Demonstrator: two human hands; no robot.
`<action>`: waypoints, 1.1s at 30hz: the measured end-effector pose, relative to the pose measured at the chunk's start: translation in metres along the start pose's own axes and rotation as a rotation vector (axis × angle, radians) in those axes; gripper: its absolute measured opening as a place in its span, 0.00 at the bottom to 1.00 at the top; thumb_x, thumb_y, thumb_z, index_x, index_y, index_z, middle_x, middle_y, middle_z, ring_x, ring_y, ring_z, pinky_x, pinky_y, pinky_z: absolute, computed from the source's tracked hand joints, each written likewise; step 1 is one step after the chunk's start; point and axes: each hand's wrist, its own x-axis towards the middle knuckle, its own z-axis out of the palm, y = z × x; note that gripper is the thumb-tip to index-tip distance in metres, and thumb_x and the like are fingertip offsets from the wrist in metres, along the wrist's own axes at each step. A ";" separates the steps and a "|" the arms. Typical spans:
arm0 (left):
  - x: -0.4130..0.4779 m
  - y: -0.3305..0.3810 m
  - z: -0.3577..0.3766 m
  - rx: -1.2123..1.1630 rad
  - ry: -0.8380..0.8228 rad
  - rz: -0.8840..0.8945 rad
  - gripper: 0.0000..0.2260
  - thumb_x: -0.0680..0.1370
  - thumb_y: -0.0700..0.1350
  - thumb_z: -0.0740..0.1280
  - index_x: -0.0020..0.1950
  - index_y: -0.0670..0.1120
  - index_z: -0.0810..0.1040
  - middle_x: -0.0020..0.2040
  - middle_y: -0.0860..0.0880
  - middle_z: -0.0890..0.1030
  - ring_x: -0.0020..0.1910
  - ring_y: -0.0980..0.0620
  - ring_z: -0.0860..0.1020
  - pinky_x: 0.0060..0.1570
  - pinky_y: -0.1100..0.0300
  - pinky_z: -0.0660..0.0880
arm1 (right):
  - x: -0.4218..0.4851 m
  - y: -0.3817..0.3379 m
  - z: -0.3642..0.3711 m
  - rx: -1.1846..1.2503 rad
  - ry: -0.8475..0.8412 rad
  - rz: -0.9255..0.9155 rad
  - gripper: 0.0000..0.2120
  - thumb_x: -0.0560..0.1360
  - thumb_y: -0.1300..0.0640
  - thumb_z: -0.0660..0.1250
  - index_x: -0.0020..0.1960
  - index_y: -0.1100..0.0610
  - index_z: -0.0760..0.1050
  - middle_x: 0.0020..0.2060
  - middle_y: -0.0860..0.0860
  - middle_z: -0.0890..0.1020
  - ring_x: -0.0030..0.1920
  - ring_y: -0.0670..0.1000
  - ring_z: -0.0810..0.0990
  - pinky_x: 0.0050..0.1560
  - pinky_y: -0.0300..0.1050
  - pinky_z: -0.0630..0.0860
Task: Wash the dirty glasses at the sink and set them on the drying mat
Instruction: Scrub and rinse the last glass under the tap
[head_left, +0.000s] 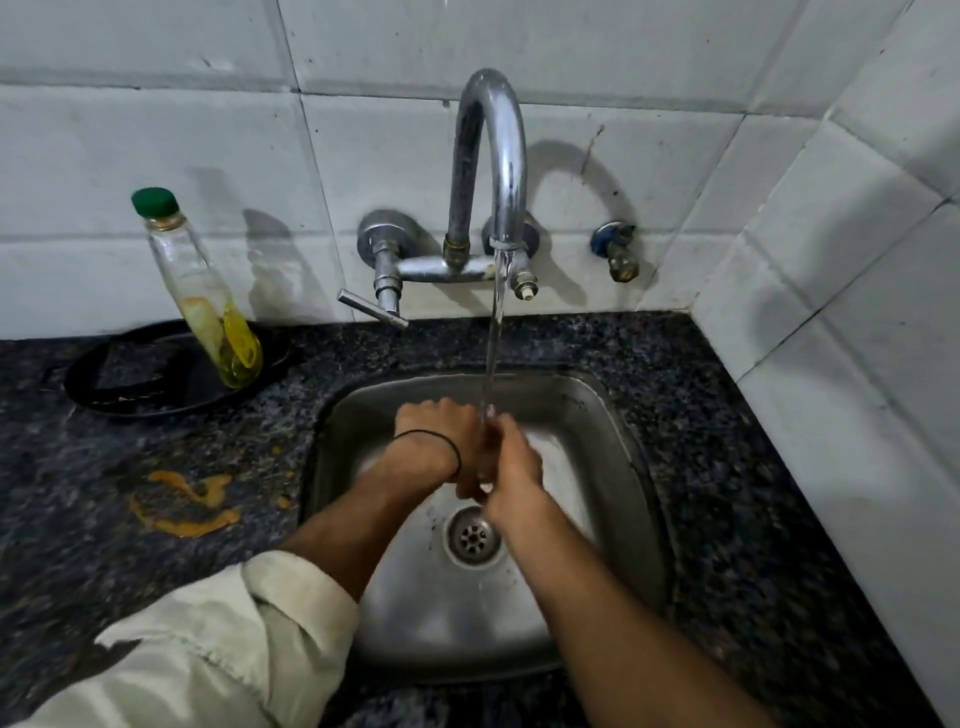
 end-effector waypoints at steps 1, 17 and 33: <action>0.002 0.003 -0.001 0.077 -0.029 0.002 0.22 0.67 0.52 0.76 0.60 0.50 0.78 0.55 0.48 0.80 0.57 0.46 0.78 0.53 0.52 0.75 | 0.005 0.006 -0.001 -0.004 -0.017 0.037 0.10 0.78 0.54 0.66 0.42 0.59 0.78 0.35 0.55 0.80 0.34 0.53 0.77 0.36 0.44 0.73; 0.006 -0.032 0.056 -1.498 -0.196 0.417 0.12 0.68 0.33 0.74 0.50 0.38 0.80 0.43 0.42 0.83 0.45 0.50 0.82 0.51 0.56 0.79 | 0.002 -0.051 -0.005 -1.207 -0.502 -0.749 0.15 0.75 0.53 0.68 0.31 0.57 0.80 0.27 0.52 0.82 0.31 0.53 0.82 0.39 0.49 0.79; 0.012 -0.037 0.052 -1.594 0.005 0.380 0.17 0.64 0.42 0.76 0.52 0.44 0.82 0.49 0.42 0.85 0.52 0.44 0.83 0.56 0.53 0.79 | -0.015 -0.072 0.006 -1.251 -0.495 -0.836 0.18 0.79 0.50 0.65 0.32 0.55 0.77 0.25 0.49 0.79 0.26 0.49 0.80 0.31 0.45 0.77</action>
